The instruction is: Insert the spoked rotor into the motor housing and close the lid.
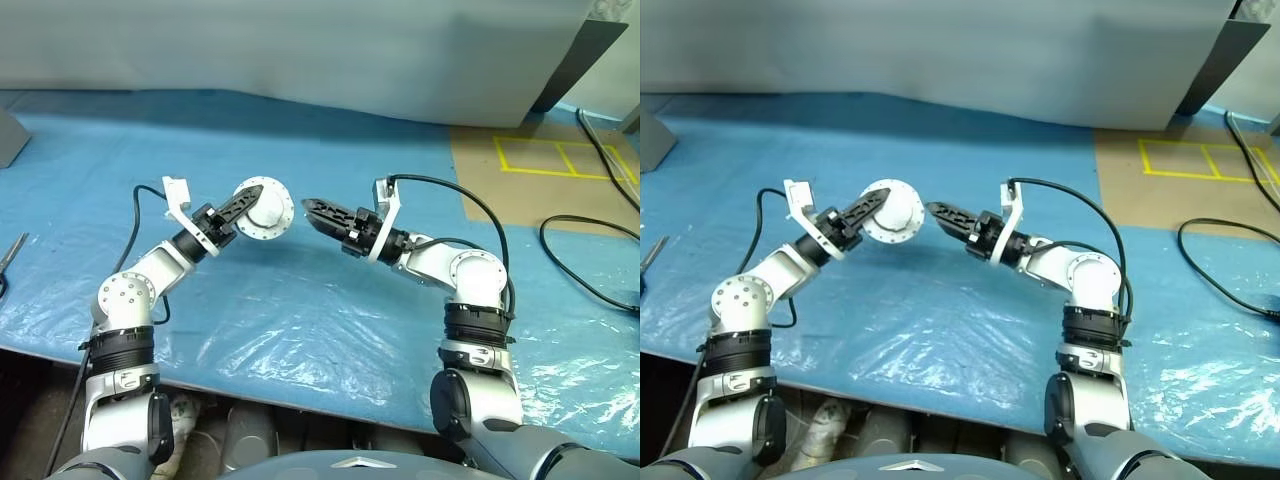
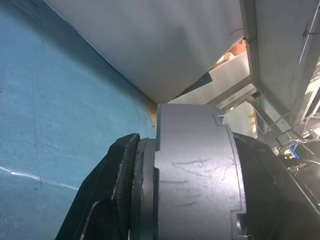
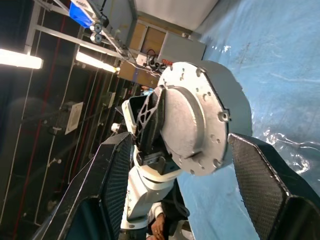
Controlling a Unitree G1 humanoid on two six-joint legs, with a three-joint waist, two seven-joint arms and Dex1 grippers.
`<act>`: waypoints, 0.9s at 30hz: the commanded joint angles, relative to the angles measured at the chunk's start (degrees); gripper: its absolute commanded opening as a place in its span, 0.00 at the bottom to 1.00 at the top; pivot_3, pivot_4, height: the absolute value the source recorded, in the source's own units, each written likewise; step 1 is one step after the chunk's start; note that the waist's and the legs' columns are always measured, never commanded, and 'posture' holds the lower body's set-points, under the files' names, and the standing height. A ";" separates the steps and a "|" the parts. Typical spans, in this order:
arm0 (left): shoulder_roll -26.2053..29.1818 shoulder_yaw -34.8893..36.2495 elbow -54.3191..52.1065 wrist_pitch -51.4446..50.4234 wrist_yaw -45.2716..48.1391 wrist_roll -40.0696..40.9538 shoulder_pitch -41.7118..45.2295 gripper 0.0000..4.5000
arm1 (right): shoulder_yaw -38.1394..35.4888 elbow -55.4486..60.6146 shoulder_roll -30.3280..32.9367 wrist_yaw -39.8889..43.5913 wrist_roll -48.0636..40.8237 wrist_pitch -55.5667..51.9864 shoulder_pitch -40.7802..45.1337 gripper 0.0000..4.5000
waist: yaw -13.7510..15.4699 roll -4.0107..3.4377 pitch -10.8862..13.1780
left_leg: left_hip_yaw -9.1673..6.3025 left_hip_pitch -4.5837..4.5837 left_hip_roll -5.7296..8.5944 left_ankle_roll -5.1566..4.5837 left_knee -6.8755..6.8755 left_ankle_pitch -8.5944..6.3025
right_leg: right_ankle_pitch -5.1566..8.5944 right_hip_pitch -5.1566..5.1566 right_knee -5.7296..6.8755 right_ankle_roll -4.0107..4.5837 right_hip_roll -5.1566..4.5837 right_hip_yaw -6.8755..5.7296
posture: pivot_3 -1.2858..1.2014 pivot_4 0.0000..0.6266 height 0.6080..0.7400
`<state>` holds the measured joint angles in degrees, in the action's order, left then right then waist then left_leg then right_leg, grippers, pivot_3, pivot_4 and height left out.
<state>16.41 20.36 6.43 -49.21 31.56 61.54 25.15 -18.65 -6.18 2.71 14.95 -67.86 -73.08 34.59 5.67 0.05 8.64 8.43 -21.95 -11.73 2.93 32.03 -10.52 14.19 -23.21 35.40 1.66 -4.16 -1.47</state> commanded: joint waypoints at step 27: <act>13.33 14.35 41.33 24.98 -1.99 -14.32 11.93 0.52 | 1.25 -0.76 0.67 1.24 -0.86 0.02 1.14 0.71 | 0.25 0.53 0.27 | -0.11 -0.07 -0.02 0.00 -0.02 0.00 | -0.01 -0.02 -0.05 -0.02 0.01 -0.14 | 0.52 0.24 1.00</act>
<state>27.20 33.74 46.19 -27.84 28.76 49.24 34.66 -17.62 -7.89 3.15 15.39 -67.70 -73.12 34.80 5.92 0.58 8.91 8.30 -22.01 -11.75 2.93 32.04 -10.52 14.17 -23.21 35.37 1.65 -4.15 -1.62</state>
